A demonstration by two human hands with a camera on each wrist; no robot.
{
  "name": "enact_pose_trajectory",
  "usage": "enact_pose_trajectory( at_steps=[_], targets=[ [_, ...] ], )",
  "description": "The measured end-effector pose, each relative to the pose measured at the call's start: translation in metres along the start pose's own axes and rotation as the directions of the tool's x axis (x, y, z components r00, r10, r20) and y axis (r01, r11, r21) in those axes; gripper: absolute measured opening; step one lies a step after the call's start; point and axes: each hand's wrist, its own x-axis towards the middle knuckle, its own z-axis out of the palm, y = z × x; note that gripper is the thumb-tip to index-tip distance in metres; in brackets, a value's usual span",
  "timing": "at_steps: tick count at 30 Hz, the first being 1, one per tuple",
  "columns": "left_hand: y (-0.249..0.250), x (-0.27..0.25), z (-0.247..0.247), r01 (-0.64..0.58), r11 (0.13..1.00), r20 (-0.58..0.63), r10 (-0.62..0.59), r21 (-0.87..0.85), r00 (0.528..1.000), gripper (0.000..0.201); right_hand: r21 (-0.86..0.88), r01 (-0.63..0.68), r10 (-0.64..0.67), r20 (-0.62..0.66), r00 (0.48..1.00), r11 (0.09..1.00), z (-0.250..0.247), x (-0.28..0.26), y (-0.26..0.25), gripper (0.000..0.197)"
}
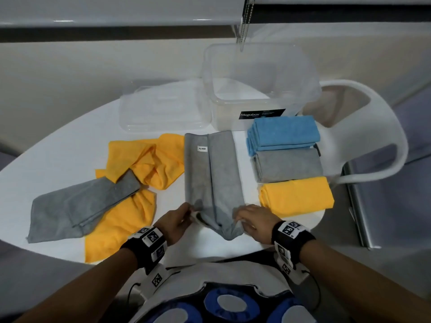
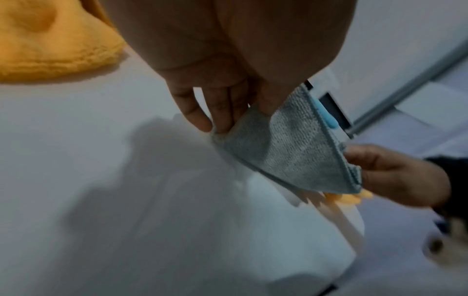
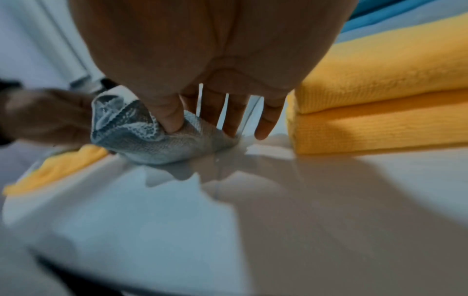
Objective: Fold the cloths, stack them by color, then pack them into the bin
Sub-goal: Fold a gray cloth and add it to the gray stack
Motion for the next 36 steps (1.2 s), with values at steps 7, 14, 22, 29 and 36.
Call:
enact_pose_trajectory(
  at_steps=[7, 14, 22, 29, 36],
  targets=[
    [-0.017, 0.008, 0.004, 0.348, 0.749, 0.054, -0.387, -0.565, 0.92, 0.008, 0.473, -0.399, 0.358, 0.179, 0.917, 0.786, -0.009, 0.006, -0.006, 0.033],
    [-0.013, 0.013, -0.006, 0.371, 0.734, 0.108, -0.38, -0.569, 0.919, 0.018, 0.501, -0.427, 0.374, 0.208, 0.904, 0.753, -0.02, 0.022, -0.007, 0.042],
    [-0.007, 0.022, -0.013, 0.384, 0.806, 0.017, -0.422, -0.451, 0.906, 0.01, 0.376, -0.466, 0.482, 0.057, 0.874, 0.801, -0.012, 0.037, -0.002, 0.042],
    [-0.008, 0.021, -0.018, 0.392, 0.859, -0.018, -0.421, -0.329, 0.907, 0.009, 0.329, -0.451, 0.494, -0.055, 0.868, 0.83, -0.009, 0.034, -0.009, 0.036],
    [-0.004, 0.018, -0.027, 0.293, 0.913, -0.093, -0.331, -0.285, 0.939, 0.023, 0.31, -0.37, 0.428, -0.145, 0.892, 0.876, -0.017, 0.023, -0.018, 0.051]
  ],
)
